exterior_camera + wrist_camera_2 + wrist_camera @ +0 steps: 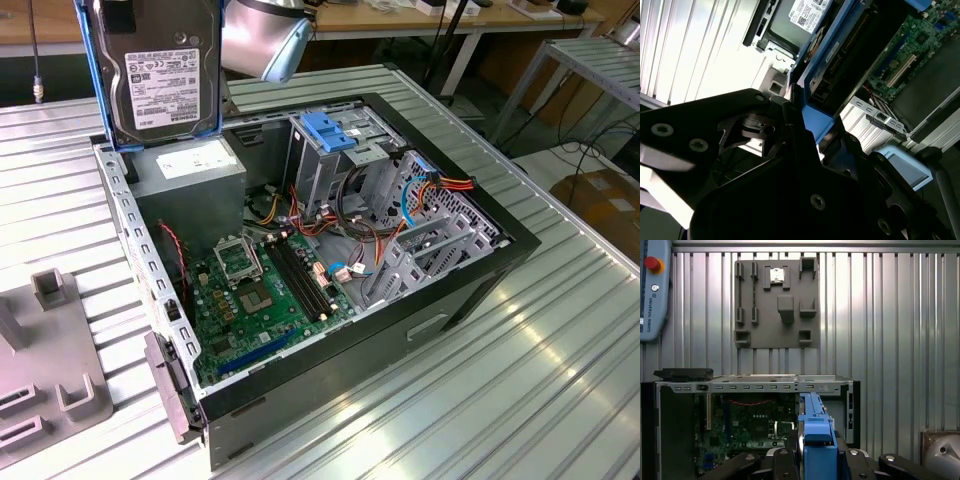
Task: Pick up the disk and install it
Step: 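Pick up the disk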
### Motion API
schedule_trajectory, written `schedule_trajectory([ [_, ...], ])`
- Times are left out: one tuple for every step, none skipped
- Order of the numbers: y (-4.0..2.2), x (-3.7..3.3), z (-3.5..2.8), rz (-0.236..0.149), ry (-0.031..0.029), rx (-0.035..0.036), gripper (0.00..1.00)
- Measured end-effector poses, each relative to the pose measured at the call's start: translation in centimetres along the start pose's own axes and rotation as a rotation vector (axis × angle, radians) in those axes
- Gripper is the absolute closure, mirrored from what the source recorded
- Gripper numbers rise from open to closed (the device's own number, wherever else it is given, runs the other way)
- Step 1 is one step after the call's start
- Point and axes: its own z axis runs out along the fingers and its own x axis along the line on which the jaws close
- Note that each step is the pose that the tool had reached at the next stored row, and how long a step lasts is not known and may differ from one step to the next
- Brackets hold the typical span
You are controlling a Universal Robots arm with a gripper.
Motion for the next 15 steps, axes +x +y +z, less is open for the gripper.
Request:
schedule_trajectory([
  [-0.11,0.55,0.07,0.0,-0.0001,0.0001,0.63],
  [-0.21,0.98,0.12,0.0,-0.0002,0.0001,0.63],
  [-0.45,1.14,0.18,0.0,-0.0002,0.0003,0.63],
  [-0.75,1.18,0.21,0.0,0.0007,0.0,0.63],
  [-1.16,1.21,0.26,0.0,0.0014,0.0,0.63],
  [-1.44,1.23,0.31,0.0,0.0021,0.0002,0.63],
  [-1.85,1.24,0.37,0.0,0.003,0.0002,0.63],
  [-2.24,1.25,0.41,0.0,0.0038,0.0001,0.63],
  [-2.75,1.26,0.47,0.0,0.0051,0.0002,0.63],
  [-3.04,1.26,0.51,0.0,0.0059,0.0002,0.63],
  [-3.74,1.27,0.58,0.0,0.0075,0.0002,0.63],
  [-4.09,1.27,0.62,0.0,0.0082,0.0002,0.63],
  [-4.5,1.27,0.67,0.0,0.009,0.0002,0.63],
  [-5.02,1.28,0.72,0.0,0.0102,0.0002,0.63],
  [-5.35,1.28,0.76,0.0,0.0108,0.0001,0.63],
])
